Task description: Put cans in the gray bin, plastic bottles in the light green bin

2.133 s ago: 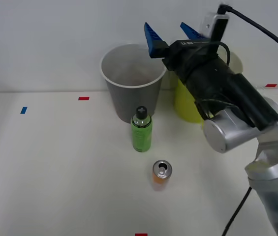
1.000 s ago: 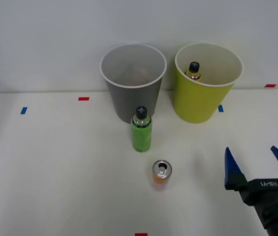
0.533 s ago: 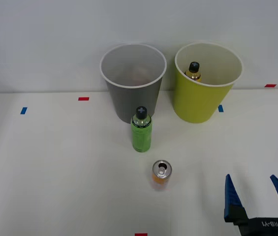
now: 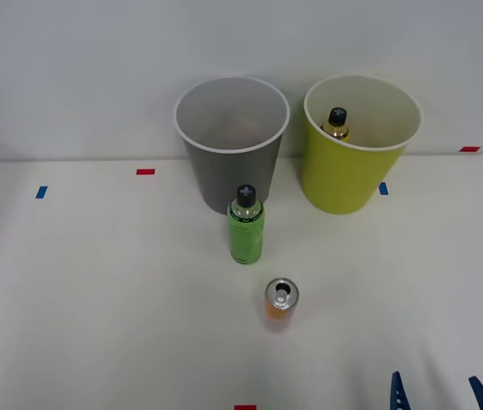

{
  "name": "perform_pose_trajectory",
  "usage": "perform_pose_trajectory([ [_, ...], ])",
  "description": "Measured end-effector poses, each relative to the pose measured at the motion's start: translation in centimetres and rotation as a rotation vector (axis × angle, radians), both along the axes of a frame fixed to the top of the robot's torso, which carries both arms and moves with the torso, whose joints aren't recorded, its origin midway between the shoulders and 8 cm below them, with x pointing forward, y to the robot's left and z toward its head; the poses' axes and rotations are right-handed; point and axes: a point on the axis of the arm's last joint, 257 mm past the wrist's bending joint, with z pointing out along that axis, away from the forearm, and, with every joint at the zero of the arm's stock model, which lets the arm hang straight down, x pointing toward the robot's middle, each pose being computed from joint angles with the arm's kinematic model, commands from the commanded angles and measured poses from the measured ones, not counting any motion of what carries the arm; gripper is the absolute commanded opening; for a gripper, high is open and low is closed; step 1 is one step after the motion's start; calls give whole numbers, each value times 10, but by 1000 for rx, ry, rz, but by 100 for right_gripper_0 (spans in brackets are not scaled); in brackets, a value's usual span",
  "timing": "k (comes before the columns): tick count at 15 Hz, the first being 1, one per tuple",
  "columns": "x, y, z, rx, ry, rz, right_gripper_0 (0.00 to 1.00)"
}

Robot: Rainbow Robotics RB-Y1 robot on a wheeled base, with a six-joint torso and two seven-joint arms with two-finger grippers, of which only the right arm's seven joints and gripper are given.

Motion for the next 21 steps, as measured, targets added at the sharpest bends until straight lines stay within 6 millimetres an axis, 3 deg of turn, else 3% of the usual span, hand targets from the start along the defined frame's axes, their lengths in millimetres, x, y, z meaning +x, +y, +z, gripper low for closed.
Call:
perform_pose_trajectory([
  [9,-22,0,-13,36,25,-5,100],
  [14,-23,6,-11,-81,20,16,100],
  [21,-32,10,-16,-85,42,27,100],
])
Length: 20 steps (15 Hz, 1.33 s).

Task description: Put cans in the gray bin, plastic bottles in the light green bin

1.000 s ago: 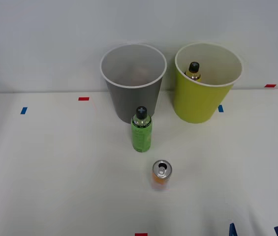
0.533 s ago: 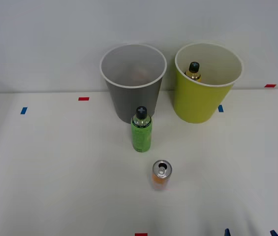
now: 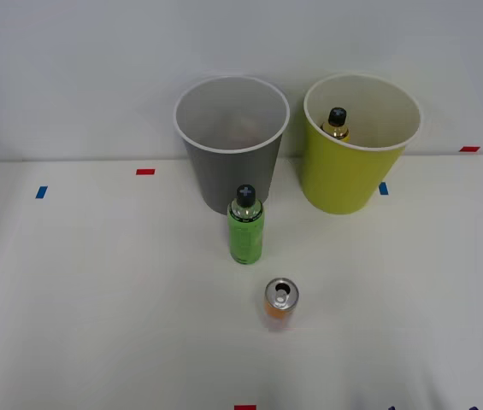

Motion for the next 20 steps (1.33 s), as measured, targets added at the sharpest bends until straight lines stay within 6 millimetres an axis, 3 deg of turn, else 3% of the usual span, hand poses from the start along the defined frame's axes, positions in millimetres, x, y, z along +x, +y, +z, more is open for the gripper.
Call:
perform_pose_trajectory([
  [20,-3,-1,-1,4,8,1,100],
])
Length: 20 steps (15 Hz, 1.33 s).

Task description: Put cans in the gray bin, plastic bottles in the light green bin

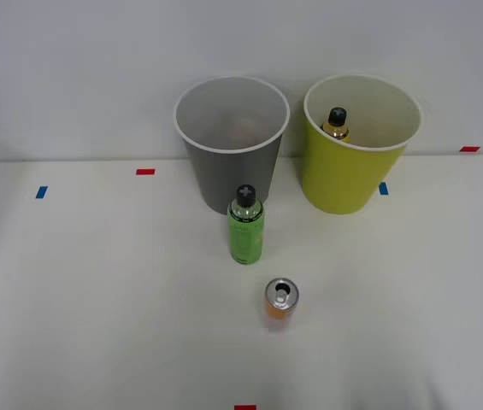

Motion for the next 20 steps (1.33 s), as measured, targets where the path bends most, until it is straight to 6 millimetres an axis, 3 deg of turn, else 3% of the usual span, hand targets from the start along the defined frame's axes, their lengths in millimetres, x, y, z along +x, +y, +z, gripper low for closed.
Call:
perform_pose_trajectory([
  [20,0,0,0,0,0,0,100],
])
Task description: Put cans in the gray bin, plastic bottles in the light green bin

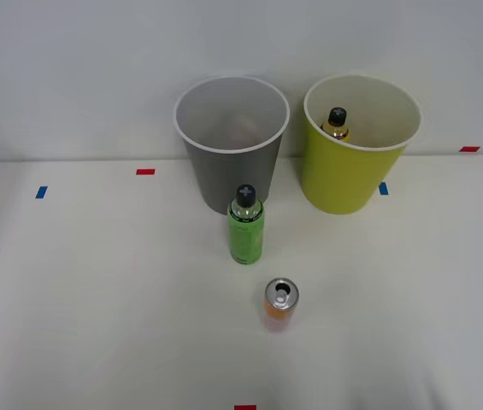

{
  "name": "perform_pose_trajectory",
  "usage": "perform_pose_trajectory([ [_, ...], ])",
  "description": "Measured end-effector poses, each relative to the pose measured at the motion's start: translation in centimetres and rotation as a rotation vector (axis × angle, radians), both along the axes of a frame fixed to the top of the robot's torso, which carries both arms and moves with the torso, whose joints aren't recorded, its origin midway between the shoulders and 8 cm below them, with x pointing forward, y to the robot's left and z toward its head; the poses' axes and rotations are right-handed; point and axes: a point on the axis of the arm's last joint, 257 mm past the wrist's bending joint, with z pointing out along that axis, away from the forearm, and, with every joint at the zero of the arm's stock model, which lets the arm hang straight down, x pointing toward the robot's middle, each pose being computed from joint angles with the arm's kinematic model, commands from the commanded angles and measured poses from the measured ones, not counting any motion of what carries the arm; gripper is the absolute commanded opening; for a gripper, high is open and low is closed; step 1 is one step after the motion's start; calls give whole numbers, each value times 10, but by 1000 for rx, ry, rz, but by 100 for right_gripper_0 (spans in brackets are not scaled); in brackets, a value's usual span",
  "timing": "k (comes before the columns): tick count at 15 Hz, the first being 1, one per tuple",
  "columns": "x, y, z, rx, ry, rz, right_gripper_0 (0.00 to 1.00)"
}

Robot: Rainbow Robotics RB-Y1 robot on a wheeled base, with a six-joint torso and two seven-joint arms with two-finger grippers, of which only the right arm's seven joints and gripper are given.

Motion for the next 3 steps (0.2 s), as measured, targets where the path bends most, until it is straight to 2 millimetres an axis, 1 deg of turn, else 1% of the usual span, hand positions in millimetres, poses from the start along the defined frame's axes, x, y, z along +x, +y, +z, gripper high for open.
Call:
perform_pose_trajectory([
  [3,0,0,0,0,0,0,100],
])
